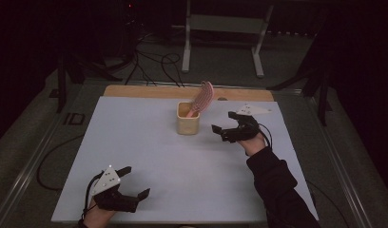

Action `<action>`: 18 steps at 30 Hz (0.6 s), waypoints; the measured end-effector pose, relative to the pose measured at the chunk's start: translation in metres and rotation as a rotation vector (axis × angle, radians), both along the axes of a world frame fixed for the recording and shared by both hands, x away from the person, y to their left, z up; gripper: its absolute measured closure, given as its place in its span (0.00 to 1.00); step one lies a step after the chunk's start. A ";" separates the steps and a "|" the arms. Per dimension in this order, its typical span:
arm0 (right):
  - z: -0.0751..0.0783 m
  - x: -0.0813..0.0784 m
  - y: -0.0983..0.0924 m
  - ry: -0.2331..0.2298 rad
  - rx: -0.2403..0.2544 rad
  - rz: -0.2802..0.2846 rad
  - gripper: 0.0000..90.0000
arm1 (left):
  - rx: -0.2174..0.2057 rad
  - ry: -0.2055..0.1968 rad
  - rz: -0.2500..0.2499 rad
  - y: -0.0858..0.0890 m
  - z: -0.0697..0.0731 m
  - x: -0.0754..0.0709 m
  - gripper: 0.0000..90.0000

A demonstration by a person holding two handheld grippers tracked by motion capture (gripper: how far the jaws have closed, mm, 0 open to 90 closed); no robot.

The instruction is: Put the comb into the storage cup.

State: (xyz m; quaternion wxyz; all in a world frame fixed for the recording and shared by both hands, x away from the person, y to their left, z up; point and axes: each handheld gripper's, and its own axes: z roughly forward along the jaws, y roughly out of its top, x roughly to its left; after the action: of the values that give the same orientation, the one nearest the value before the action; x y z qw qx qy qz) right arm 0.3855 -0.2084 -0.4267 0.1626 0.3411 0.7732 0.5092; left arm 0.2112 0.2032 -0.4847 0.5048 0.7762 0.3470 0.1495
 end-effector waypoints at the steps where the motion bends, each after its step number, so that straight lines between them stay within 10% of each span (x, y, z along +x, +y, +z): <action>1: -0.002 -0.002 -0.001 0.004 -0.002 0.002 0.09 | -0.002 0.001 -0.003 0.000 0.000 0.000 0.00; 18: -0.037 -0.033 -0.006 0.040 0.003 0.043 0.09 | 0.008 -0.003 -0.008 0.000 0.000 0.000 0.00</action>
State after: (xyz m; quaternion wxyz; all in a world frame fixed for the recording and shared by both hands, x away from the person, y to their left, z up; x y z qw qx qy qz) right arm 0.3520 -0.2142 -0.4636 0.1355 0.3349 0.7828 0.5067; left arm 0.2110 0.2036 -0.4846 0.5029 0.7793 0.3424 0.1501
